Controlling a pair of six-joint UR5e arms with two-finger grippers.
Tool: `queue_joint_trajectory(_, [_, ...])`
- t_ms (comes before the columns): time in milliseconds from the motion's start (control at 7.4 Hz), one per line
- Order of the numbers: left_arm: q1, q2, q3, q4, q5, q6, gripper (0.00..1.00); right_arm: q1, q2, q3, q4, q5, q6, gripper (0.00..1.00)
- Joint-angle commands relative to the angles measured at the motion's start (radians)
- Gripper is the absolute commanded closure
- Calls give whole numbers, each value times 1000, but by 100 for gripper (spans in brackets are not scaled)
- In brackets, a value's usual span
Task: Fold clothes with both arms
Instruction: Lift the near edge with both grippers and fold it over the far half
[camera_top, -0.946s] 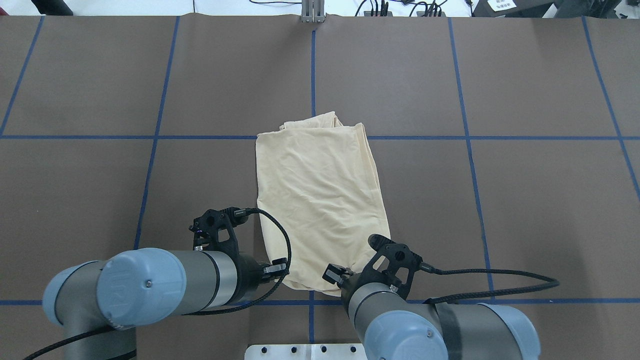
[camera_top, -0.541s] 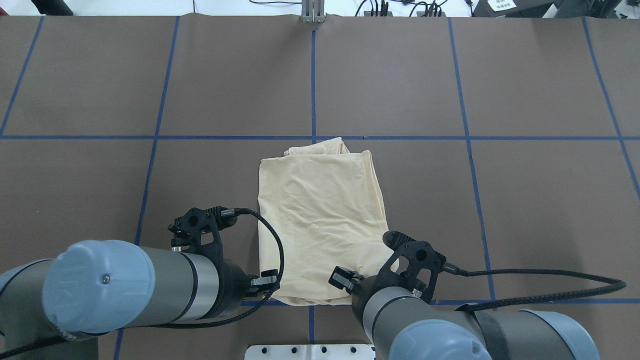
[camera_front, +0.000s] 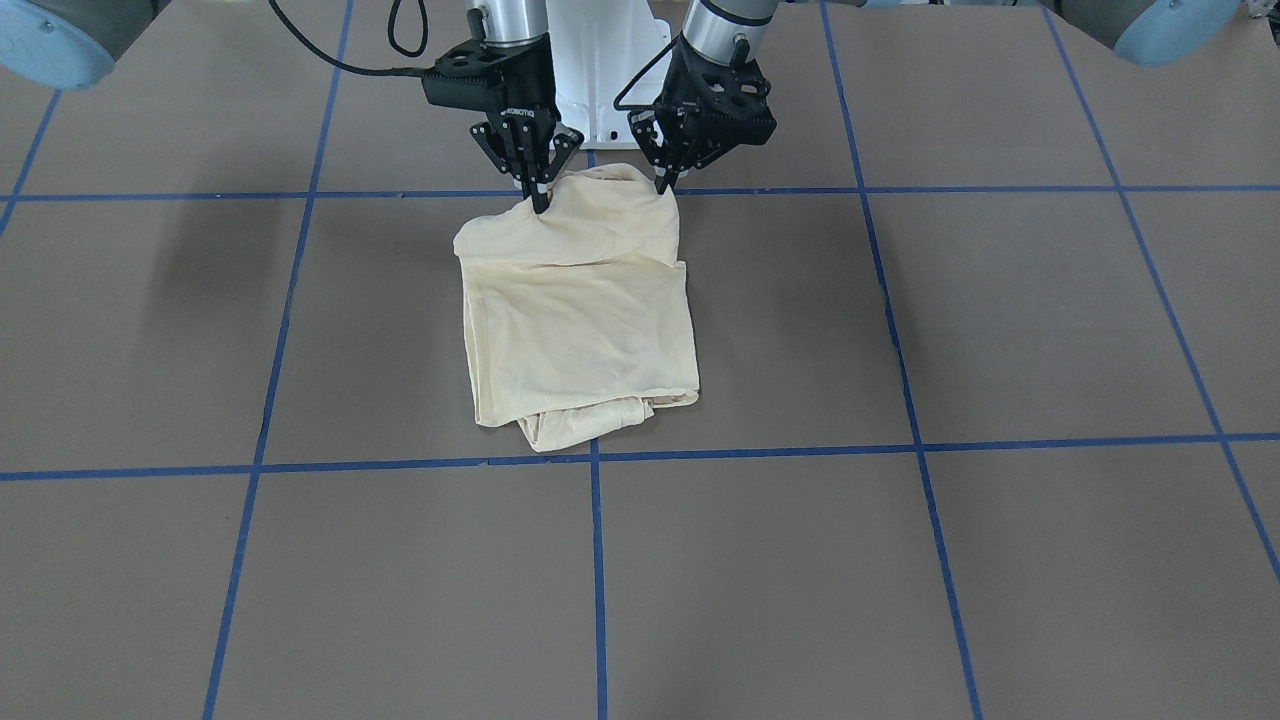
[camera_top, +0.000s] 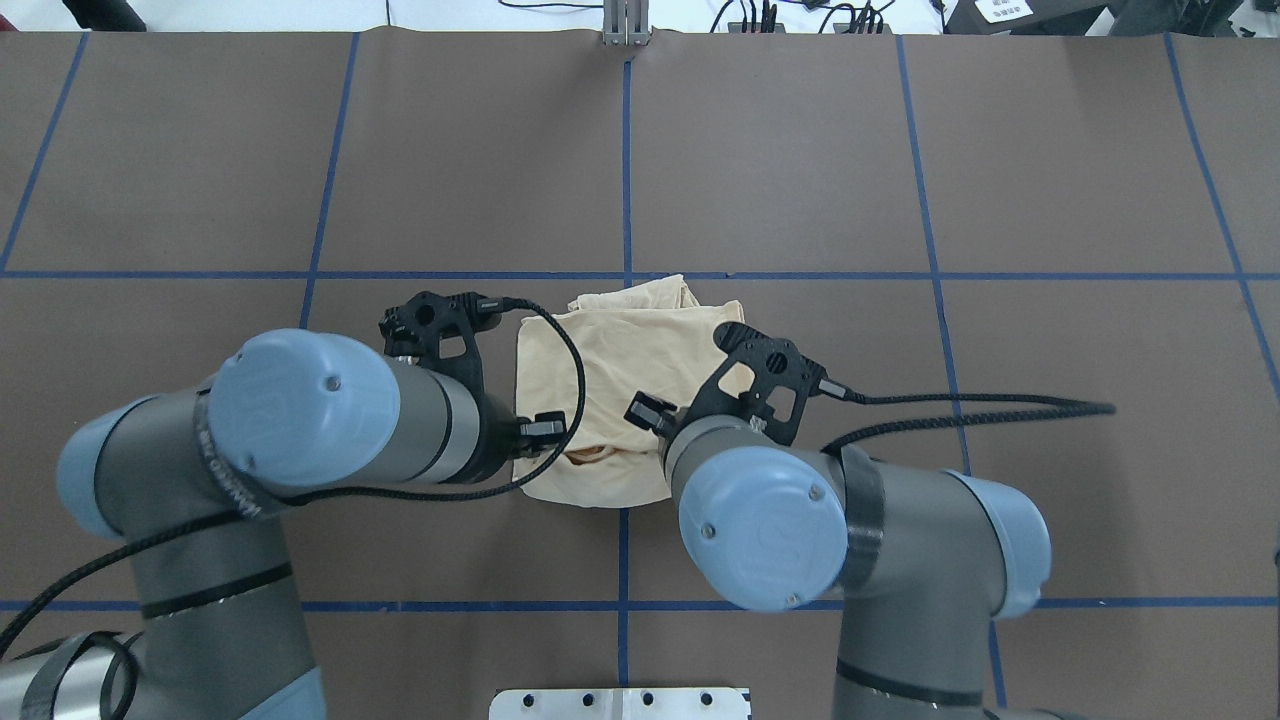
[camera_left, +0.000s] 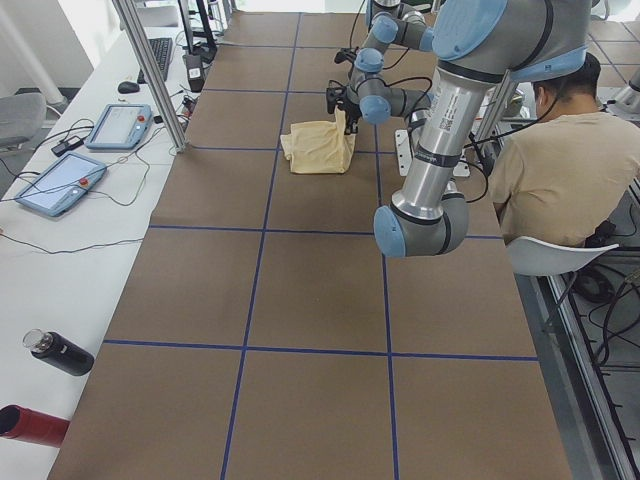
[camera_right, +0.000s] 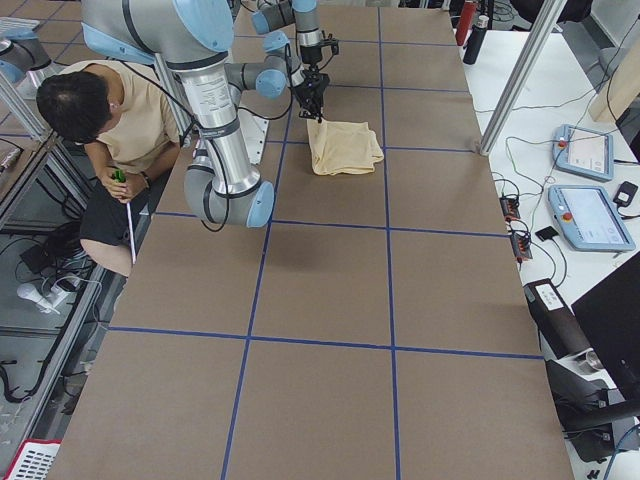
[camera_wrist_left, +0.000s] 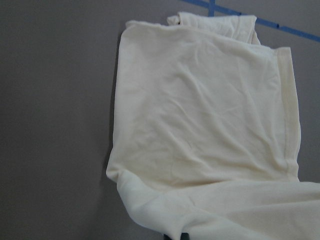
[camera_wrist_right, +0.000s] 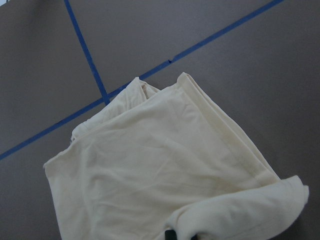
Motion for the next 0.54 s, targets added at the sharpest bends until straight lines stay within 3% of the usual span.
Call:
queue_joint_trajectory(0, [-104,-96,170,-10,-2,98,100,115,58,-163,102,52,-92,100])
queue_joint_trajectory(270, [-156,-131,336,-120,0,155,100,177,154,-407,251,98,-148,100])
queue_joint_trajectory(406, [-172,-133,397,-182,1,178,100,203,177,-472,292,124,-197,100])
